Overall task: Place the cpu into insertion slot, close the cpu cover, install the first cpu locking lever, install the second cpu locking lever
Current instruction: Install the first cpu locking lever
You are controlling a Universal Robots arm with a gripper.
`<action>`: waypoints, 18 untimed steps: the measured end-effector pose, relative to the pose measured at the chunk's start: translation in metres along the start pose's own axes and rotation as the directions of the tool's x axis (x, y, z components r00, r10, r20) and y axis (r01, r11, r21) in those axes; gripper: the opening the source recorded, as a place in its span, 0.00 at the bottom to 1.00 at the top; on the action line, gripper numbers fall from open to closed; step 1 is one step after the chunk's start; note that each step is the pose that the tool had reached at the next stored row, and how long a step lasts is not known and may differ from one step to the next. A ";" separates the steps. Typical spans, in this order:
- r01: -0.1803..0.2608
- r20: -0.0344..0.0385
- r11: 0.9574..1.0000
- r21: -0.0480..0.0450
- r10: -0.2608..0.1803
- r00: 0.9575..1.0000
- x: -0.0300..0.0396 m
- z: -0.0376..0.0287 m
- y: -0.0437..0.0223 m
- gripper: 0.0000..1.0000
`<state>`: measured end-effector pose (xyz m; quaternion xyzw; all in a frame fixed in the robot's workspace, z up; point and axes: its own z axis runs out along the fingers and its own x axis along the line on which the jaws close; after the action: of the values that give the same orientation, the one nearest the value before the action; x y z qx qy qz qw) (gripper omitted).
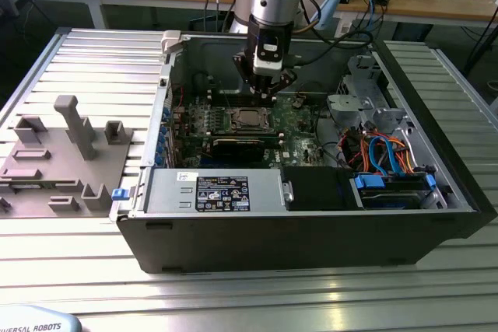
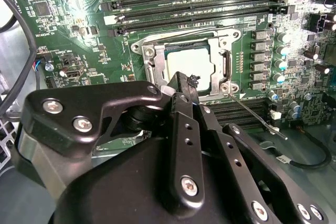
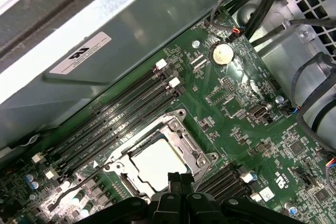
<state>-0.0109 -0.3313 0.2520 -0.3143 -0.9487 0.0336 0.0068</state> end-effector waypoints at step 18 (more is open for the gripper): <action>0.022 0.001 1.000 -0.001 -0.022 1.000 -0.0001 0.0000 -0.0001 0.11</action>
<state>-0.0109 -0.3314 0.2520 -0.3036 -0.9522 0.0334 0.0065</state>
